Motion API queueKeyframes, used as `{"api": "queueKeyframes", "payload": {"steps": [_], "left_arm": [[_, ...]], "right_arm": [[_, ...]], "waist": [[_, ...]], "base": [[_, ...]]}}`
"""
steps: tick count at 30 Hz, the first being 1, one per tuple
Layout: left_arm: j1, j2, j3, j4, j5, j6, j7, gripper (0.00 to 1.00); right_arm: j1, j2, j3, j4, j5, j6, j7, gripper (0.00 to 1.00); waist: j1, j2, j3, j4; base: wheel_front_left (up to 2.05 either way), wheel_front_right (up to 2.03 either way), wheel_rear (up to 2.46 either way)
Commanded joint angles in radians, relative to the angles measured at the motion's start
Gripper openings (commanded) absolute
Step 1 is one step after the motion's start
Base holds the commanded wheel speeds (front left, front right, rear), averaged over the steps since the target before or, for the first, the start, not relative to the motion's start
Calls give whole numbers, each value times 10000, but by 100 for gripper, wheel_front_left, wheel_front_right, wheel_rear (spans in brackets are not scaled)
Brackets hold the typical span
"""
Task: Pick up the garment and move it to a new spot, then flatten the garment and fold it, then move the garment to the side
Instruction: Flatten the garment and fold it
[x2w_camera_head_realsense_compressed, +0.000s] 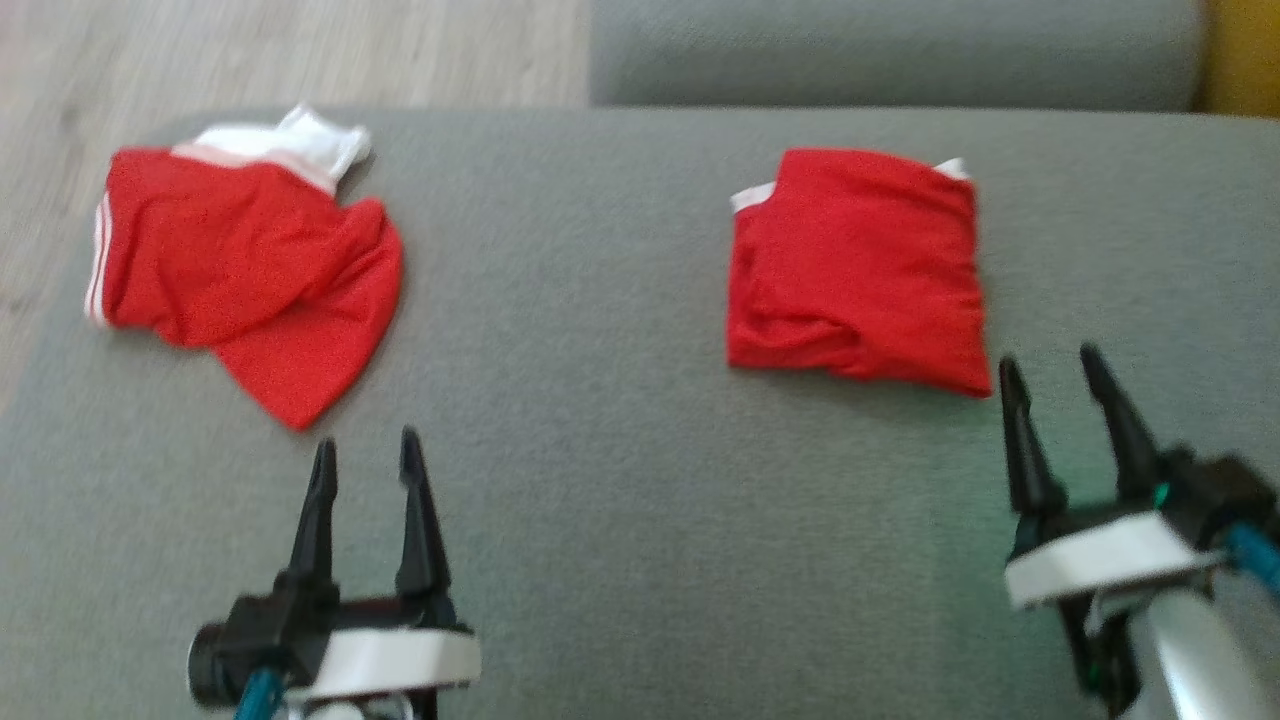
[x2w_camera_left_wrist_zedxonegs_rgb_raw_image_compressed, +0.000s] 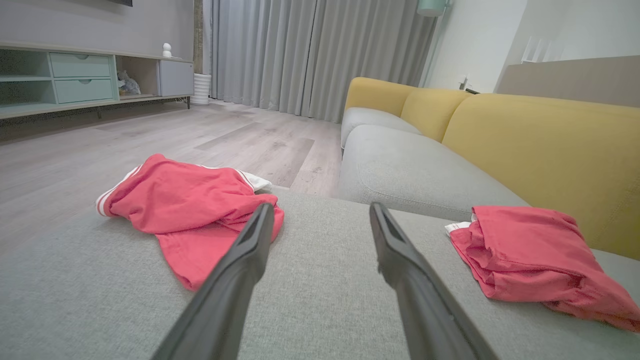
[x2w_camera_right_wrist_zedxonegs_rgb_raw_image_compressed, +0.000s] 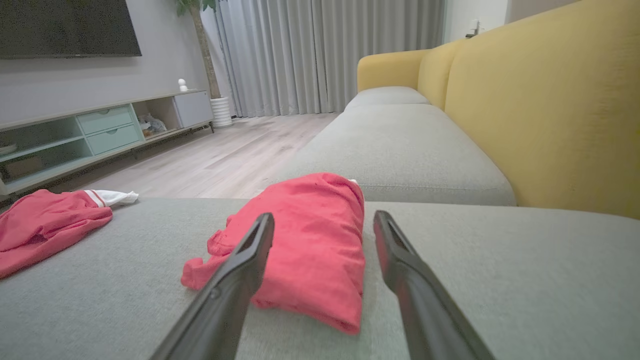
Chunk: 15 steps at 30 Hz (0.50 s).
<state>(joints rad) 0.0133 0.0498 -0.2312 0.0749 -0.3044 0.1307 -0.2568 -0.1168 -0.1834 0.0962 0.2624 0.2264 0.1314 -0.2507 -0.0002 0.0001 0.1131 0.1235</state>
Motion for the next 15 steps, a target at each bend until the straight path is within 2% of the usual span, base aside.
{"api": "queueKeyframes", "payload": {"steps": [1,7,15], "left_arm": [[38,5,407,-236,108,-12,-49,100],[688,5,599,39,357,-63,-49,100],[823,5,642,397,525,-155,-49,100]], "right_arm": [[96,141,101,-388,-152,-7,-107,100],[1134,675,-294,-387,-744,-7,-109,100],[1400,985,-378,-137,-753,-7,-109,100]], "waist": [[2,-1,-501,-459],[2,-1,-1004,-833],[2,-1,-1167,-984]], "base": [[0,0,0],[0,0,0],[0,0,0]]}}
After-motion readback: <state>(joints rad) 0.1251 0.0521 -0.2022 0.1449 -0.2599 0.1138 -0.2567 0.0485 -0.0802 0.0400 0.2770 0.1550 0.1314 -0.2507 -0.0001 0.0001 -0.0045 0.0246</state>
